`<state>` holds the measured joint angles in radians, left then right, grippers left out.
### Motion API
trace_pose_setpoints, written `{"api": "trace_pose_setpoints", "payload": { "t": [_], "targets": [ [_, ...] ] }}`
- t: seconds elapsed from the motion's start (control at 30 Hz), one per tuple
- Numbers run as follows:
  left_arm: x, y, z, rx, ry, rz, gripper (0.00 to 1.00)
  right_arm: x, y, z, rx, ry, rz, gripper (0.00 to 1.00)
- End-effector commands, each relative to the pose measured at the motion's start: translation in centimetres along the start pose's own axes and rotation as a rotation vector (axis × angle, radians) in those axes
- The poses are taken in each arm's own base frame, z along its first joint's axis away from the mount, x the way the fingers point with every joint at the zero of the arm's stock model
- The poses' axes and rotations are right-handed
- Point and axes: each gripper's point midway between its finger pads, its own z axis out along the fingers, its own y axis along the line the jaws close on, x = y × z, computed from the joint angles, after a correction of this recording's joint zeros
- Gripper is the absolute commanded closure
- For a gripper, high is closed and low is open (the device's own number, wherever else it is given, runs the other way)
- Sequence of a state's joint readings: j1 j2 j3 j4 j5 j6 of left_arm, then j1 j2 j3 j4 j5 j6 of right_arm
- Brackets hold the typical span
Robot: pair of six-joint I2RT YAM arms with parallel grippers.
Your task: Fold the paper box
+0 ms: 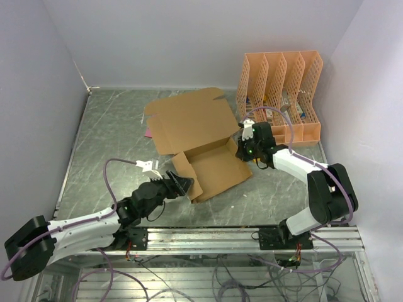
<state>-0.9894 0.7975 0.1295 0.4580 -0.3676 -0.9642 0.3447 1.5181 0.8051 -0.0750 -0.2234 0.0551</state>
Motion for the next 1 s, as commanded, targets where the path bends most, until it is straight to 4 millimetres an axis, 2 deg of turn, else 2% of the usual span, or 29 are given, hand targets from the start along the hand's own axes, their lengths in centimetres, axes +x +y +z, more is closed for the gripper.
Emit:
{"api": "trace_pose_setpoints", "payload": {
  "t": [0.0, 0.2, 0.4, 0.53, 0.77, 0.97],
  "targets": [
    [-2.0, -1.8, 0.7, 0.016, -0.061, 0.010, 0.15, -2.5, 0.2, -0.6, 0.029, -0.079, -0.053, 1.00],
    [-2.0, -0.9, 0.7, -0.070, -0.039, 0.037, 0.13, -3.7, 0.0, -1.1, 0.094, -0.117, -0.082, 1.00],
    [-1.8, -0.2, 1.0, -0.111, -0.027, 0.064, 0.13, -7.1, 1.0, -3.6, 0.120, -0.238, -0.107, 1.00],
    [-2.7, -0.7, 1.2, -0.090, -0.067, 0.103, 0.13, -9.3, 1.7, -5.3, 0.127, -0.315, -0.117, 1.00],
    [-5.4, -2.1, 1.1, -0.042, -0.180, 0.197, 0.14, -11.9, 2.7, -7.1, 0.144, -0.410, -0.157, 1.00],
    [-6.3, -2.8, 1.3, -0.013, -0.217, 0.282, 0.15, -14.1, 3.6, -9.6, 0.189, -0.550, -0.215, 1.00]
  ]
}}
